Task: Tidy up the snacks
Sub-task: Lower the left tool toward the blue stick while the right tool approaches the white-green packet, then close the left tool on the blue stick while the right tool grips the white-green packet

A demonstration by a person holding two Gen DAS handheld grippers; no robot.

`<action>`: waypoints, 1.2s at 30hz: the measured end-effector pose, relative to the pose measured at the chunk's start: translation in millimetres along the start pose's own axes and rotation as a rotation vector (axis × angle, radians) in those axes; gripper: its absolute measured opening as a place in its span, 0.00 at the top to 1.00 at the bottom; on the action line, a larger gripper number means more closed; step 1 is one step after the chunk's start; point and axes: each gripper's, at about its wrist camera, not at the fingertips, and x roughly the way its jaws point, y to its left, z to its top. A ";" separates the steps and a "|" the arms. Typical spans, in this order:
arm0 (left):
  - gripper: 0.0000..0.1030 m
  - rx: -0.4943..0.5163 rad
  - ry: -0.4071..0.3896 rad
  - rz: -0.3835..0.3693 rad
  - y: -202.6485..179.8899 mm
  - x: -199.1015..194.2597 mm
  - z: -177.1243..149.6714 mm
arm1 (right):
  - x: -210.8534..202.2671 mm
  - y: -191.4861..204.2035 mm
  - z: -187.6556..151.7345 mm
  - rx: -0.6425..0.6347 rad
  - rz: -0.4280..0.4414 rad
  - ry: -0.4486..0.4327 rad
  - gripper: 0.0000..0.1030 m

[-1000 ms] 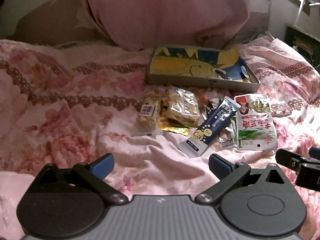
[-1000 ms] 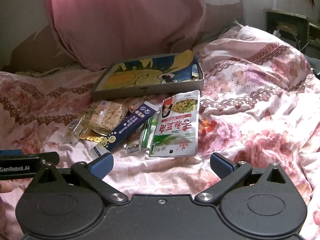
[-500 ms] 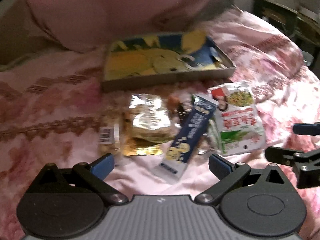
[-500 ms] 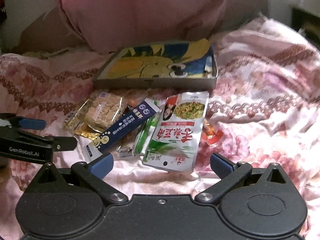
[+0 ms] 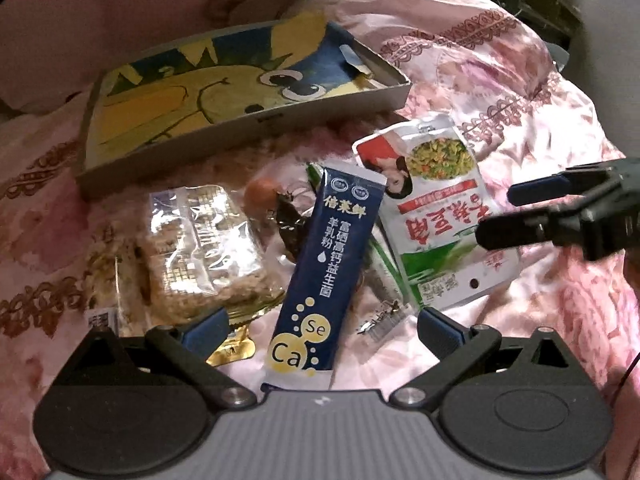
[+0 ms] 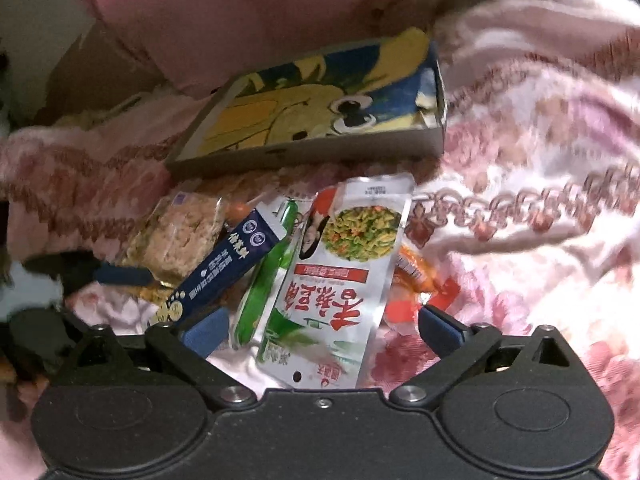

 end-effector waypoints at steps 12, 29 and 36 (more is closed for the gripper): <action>0.29 -0.070 0.032 -0.023 12.4 8.5 -0.6 | 6.8 -0.9 2.6 0.042 0.017 -0.018 0.22; 0.52 -0.118 0.050 -0.082 12.5 4.1 -1.8 | -11.7 9.7 7.3 0.062 0.180 -0.096 0.41; 0.47 -0.102 0.069 -0.094 5.4 16.2 0.4 | 9.4 18.9 4.7 0.046 0.154 -0.060 0.42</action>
